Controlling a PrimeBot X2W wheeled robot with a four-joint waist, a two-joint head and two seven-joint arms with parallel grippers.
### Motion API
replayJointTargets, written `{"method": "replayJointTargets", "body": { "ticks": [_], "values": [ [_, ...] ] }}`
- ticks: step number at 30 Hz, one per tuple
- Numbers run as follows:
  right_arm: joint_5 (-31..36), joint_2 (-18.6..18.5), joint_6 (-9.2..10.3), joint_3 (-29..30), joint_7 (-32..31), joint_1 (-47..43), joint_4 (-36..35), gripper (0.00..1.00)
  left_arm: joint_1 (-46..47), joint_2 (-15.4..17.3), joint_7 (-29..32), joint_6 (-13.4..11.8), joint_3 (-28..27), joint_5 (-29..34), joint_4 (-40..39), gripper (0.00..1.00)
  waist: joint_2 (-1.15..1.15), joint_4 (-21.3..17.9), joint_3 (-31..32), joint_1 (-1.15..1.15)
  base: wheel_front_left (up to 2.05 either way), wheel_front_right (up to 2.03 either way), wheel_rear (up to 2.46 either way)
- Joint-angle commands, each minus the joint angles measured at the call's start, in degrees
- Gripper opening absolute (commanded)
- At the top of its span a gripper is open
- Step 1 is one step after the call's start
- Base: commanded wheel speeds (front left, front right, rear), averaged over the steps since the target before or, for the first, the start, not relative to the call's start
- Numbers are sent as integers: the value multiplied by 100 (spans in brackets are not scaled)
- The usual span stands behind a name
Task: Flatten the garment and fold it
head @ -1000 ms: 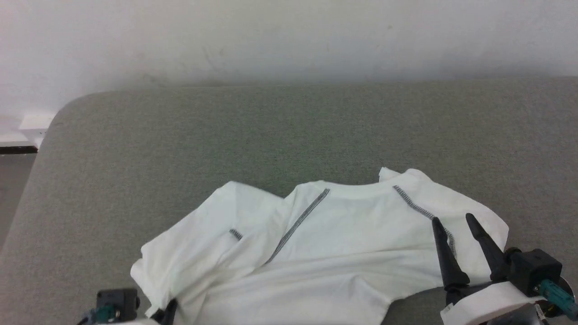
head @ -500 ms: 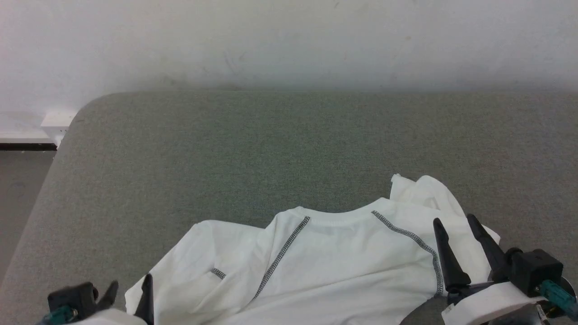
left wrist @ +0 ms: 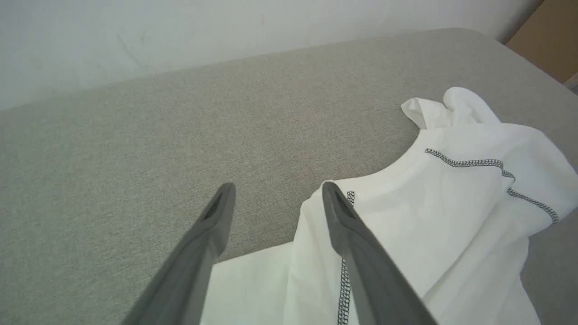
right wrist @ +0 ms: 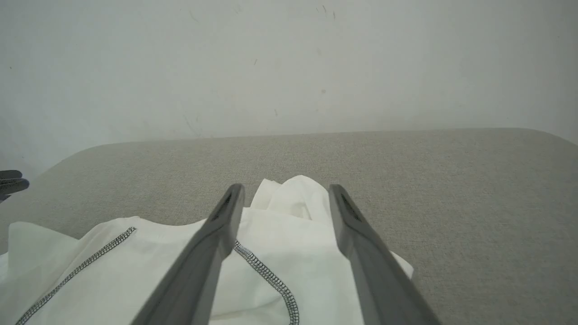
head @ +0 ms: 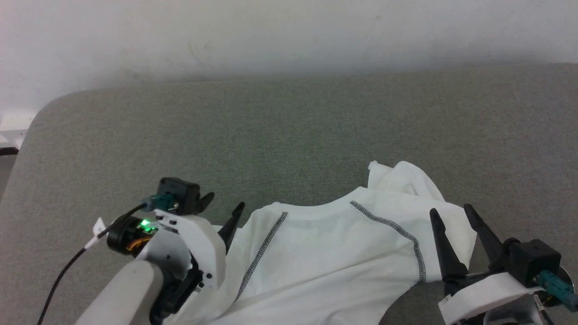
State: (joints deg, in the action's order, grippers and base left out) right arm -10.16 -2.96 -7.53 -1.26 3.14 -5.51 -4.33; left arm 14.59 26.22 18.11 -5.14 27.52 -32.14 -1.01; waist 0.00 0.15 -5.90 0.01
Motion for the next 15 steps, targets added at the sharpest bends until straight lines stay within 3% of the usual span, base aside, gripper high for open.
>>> {"method": "replayJointTargets", "body": {
  "ticks": [1,5,11,12,13,15],
  "values": [
    [-7,8,4,-11,26,82,1,100,262,-102,157,174,153,-11,337,100,0,-203,-183,-1,0,0,0],
    [-31,8,4,-50,47,131,52,100,770,-325,448,553,464,-51,1282,100,0,-369,-297,-1,0,0,0],
    [-55,8,4,-86,77,204,150,100,1251,-563,764,859,737,-82,2544,100,0,-561,-372,-1,0,0,0],
    [-63,8,4,-82,87,210,167,100,1297,-603,856,913,781,-124,2721,34,0,-578,-375,-1,0,0,0],
    [-69,8,4,-80,93,212,187,100,1347,-642,877,951,803,-154,2863,0,0,-595,-373,-1,0,0,0],
    [-79,8,4,-90,110,222,220,100,1440,-689,851,1002,823,-184,3087,0,0,-632,-373,-1,0,0,0]
  ]
}}
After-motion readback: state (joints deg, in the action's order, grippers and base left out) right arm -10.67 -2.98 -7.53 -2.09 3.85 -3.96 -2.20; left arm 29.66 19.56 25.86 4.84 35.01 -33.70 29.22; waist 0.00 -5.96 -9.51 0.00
